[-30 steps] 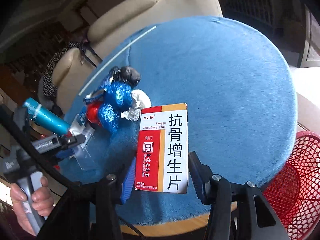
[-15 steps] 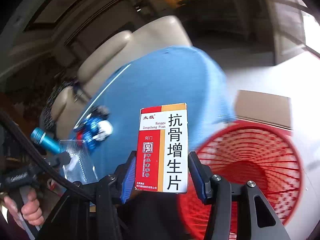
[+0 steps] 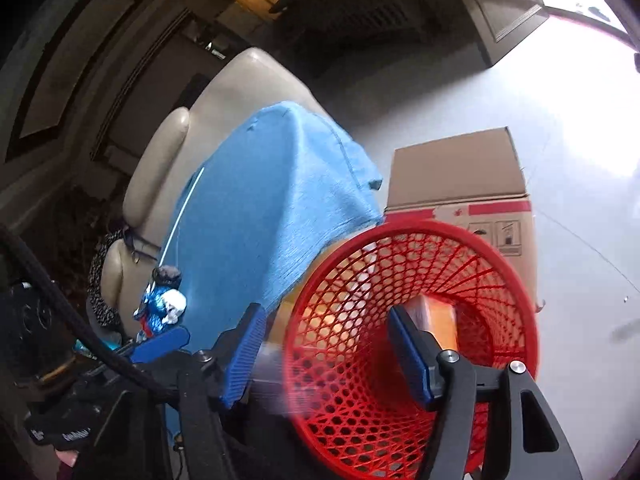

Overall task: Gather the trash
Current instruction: 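Carry the tray and box to the red wastebasket and open both grippers, then grasp the blue medicine box with the left gripper while the right grasps the white tissue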

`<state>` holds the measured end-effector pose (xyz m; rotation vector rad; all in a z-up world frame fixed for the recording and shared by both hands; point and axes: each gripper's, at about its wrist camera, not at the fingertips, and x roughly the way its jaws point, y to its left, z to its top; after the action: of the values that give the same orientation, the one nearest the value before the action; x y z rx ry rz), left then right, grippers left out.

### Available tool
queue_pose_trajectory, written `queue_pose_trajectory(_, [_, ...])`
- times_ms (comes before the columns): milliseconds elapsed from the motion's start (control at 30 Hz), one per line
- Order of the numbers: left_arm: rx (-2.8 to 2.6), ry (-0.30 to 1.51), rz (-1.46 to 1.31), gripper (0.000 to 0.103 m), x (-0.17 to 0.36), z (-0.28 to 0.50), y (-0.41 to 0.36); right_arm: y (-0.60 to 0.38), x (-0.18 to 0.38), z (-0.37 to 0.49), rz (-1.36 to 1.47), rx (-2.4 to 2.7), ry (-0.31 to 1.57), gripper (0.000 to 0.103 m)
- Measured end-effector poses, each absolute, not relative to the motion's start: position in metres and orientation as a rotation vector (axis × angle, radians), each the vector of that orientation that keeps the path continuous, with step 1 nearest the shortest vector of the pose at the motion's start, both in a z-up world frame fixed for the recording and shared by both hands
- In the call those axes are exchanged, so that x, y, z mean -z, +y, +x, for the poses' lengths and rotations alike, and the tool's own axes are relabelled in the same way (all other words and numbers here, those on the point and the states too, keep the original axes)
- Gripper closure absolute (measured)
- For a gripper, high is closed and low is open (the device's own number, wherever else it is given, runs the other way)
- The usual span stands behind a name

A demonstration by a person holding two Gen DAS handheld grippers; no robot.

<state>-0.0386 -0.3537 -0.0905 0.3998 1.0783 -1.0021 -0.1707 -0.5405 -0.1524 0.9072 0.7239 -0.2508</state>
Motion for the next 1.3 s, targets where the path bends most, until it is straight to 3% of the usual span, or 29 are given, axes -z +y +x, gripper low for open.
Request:
queue_pose_trajectory(233, [0.891,0.981,0.399,0.036,0.076,-0.021,-0.29,-0.527,0.143,-0.165,0.855,0.235,0.705,0.036])
queue_pose_trajectory(467, [0.592,0.862,0.375,0.031,0.057,0.018,-0.166,-0.484,0.133,-0.12,0.796,0.124,0.741,0.036])
queue_pose_trajectory(800, [0.244,0.928,0.103,0.028,0.049,0.113,0.008,-0.384,0.119,-0.024,0.612,-0.046,0.858,0.036])
queue_pose_trajectory(1300, [0.149,1.165,-0.179,0.027,0.09,0.249,-0.008,-0.3,0.127,0.132,0.482,-0.138,0.893,0.036])
